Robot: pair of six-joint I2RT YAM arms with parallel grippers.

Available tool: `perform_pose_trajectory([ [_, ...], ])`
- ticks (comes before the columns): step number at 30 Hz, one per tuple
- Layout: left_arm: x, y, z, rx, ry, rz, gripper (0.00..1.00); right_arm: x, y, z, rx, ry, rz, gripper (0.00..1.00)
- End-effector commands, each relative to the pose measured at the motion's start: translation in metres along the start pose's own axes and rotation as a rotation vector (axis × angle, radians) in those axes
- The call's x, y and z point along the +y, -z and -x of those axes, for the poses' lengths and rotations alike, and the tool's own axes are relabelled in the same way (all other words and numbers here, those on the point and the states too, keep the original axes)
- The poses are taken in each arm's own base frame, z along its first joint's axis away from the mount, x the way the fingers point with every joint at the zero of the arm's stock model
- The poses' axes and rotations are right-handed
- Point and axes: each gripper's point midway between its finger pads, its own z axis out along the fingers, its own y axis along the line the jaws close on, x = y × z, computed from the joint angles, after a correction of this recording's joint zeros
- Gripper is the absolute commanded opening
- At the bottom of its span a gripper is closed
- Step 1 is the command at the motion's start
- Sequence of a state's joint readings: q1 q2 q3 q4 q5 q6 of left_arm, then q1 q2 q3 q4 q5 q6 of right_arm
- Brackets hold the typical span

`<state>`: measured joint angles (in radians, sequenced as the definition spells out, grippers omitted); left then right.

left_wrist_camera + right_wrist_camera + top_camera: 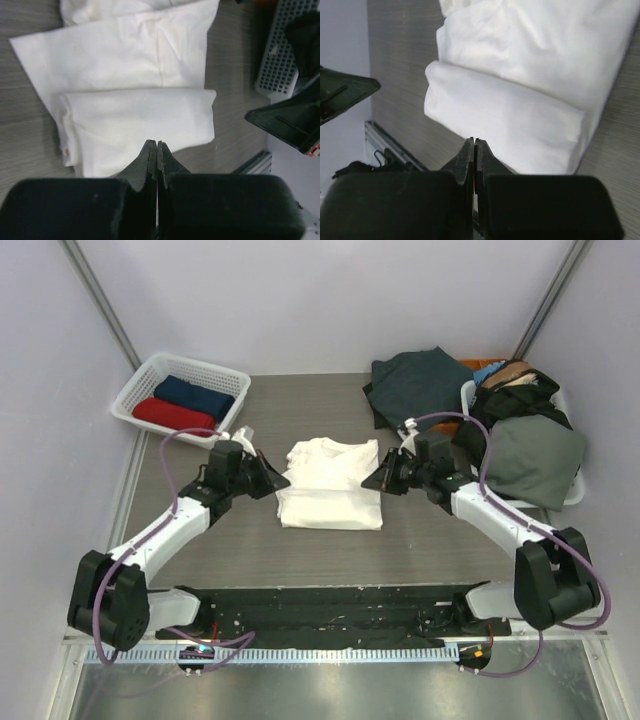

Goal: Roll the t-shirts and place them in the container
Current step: Roll the T-shirt to the center of the board.

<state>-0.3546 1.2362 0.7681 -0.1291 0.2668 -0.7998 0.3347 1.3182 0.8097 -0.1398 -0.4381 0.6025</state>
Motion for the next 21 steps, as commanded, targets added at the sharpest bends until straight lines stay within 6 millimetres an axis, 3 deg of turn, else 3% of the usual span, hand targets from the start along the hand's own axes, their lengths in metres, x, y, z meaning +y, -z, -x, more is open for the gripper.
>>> perform_pose_trajectory([
  [1, -0.033, -0.016, -0.026, 0.061, 0.019, -0.145, 0.0, 0.052, -0.023, -0.013, 0.034, -0.004, 0.216, 0.01],
  [6, -0.046, -0.04, -0.045, 0.134, 0.057, -0.222, 0.0, 0.056, -0.053, -0.032, 0.081, -0.05, 0.242, 0.01],
  [10, -0.038, -0.06, -0.062, 0.193, 0.088, -0.23, 0.0, 0.043, -0.07, -0.049, 0.118, -0.078, 0.22, 0.01],
  [15, -0.007, -0.09, -0.085, 0.263, 0.121, -0.153, 0.0, 0.012, -0.089, -0.07, 0.164, -0.098, 0.16, 0.01],
  [17, 0.013, -0.096, -0.09, 0.263, 0.121, -0.068, 0.0, -0.014, -0.096, -0.082, 0.196, -0.109, 0.06, 0.01],
  [21, 0.05, -0.089, -0.095, 0.235, 0.081, 0.075, 0.0, -0.052, -0.09, -0.083, 0.198, -0.087, -0.065, 0.01],
])
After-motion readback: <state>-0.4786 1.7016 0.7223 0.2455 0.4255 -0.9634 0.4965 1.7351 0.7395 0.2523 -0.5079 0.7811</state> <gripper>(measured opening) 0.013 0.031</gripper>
